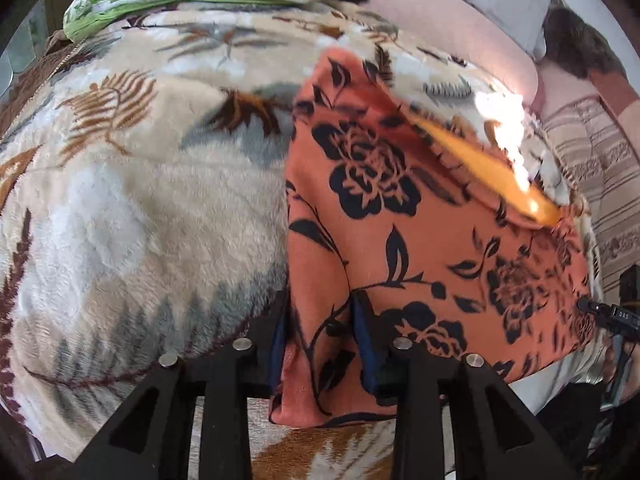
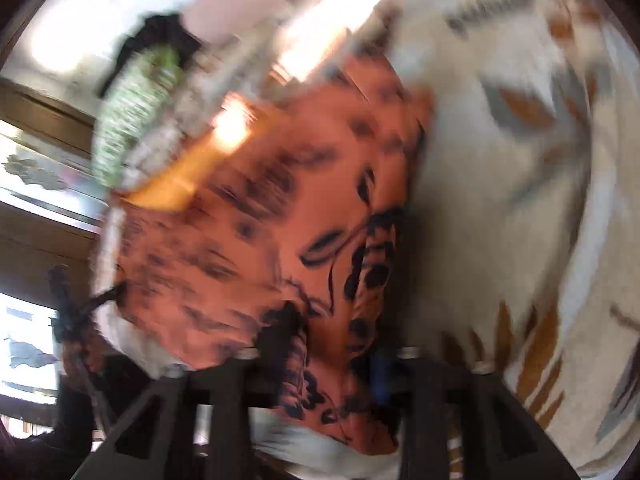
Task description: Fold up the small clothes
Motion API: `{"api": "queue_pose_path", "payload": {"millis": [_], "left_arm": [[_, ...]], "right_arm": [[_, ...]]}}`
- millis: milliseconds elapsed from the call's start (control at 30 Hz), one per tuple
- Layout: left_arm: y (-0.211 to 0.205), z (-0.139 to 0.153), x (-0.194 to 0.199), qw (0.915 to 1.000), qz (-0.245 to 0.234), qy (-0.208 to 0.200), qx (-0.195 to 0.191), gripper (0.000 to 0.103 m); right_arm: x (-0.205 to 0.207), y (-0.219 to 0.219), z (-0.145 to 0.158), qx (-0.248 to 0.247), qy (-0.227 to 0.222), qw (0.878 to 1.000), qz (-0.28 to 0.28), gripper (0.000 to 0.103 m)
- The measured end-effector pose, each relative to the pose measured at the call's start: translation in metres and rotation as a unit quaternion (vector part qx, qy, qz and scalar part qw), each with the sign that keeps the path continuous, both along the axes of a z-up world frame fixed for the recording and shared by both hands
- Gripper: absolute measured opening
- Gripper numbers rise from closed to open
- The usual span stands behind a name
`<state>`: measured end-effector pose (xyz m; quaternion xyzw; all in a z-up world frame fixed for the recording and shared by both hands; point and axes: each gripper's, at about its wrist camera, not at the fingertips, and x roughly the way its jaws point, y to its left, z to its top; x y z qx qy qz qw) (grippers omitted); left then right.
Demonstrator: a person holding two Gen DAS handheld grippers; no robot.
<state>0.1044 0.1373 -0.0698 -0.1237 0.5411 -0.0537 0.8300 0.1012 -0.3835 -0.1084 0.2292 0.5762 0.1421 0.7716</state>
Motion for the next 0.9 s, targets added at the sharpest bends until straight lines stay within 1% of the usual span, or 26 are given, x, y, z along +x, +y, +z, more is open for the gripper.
{"api": "queue_pose_path", "payload": {"millis": [33,67,100,133,200,233,267,300,367,400,467,500,533,567,600,700,767,800,833,867,900], "left_arm": [[0.002,0.011,0.003,0.9998,0.004,-0.018,0.004,0.039],[0.004,0.023,0.007,0.9992,0.004,-0.04,0.011,0.057],[0.004,0.033,0.013,0.9982,0.001,-0.058,0.019,0.067],[0.003,0.042,0.02,0.9965,0.0,-0.077,0.031,0.074],[0.0,0.049,0.035,0.9938,-0.004,-0.101,0.046,0.074],[-0.001,0.046,0.048,0.9936,-0.012,-0.099,0.051,0.074],[-0.007,0.043,0.056,0.9943,-0.019,-0.09,0.055,0.074],[-0.014,0.038,0.062,0.995,-0.029,-0.081,0.051,0.074],[-0.028,0.03,0.069,0.9943,-0.06,-0.074,0.049,0.073],[-0.036,0.026,0.067,0.9928,-0.073,-0.076,0.058,0.074],[-0.048,0.02,0.065,0.9893,-0.095,-0.076,0.081,0.074],[-0.051,0.017,0.067,0.9873,-0.106,-0.078,0.09,0.074],[-0.049,0.015,0.07,0.9855,-0.112,-0.079,0.1,0.074],[-0.047,0.015,0.071,0.9847,-0.112,-0.08,0.107,0.074],[-0.041,0.014,0.077,0.9851,-0.109,-0.078,0.108,0.074],[-0.025,0.012,0.097,0.9867,-0.104,-0.071,0.102,0.073],[-0.019,0.007,0.11,0.9873,-0.102,-0.062,0.105,0.073],[-0.016,0.004,0.117,0.9888,-0.094,-0.059,0.1,0.073],[-0.013,0.002,0.124,0.9901,-0.09,-0.056,0.092,0.073],[-0.011,-0.001,0.129,0.991,-0.082,-0.055,0.09,0.073],[-0.009,-0.004,0.134,0.9917,-0.073,-0.052,0.093,0.072]], "right_arm": [[-0.001,-0.005,0.006,0.012,-0.012,1.0,-0.018,0.058],[0.0,-0.008,0.016,0.005,-0.031,0.999,-0.03,0.068],[0.002,-0.01,0.028,-0.008,-0.057,0.998,-0.034,0.076],[0.006,-0.011,0.037,-0.021,-0.075,0.996,-0.035,0.076],[0.024,-0.013,0.048,-0.046,-0.091,0.994,-0.041,0.076],[0.036,-0.013,0.051,-0.053,-0.097,0.993,-0.041,0.076],[0.048,-0.011,0.053,-0.061,-0.105,0.992,-0.038,0.076],[0.06,-0.007,0.053,-0.074,-0.112,0.99,-0.034,0.076],[0.08,0.005,0.053,-0.104,-0.113,0.988,-0.001,0.076],[0.089,0.013,0.053,-0.131,-0.114,0.985,0.021,0.076],[0.099,0.029,0.053,-0.203,-0.123,0.969,0.065,0.076],[0.101,0.032,0.053,-0.227,-0.127,0.962,0.084,0.076],[0.101,0.03,0.052,-0.239,-0.126,0.957,0.103,0.076],[0.095,0.024,0.049,-0.242,-0.123,0.956,0.111,0.076],[0.099,0.02,0.048,-0.237,-0.119,0.957,0.113,0.076],[0.112,0.009,0.044,-0.208,-0.114,0.965,0.114,0.076],[0.127,0.007,0.037,-0.182,-0.102,0.972,0.108,0.076],[0.132,0.005,0.034,-0.165,-0.093,0.976,0.104,0.069],[0.135,0.003,0.031,-0.143,-0.085,0.981,0.103,0.056],[0.138,0.002,0.03,-0.14,-0.076,0.982,0.099,0.019],[0.138,0.001,0.032,-0.146,-0.079,0.982,0.096,0.01]]}}
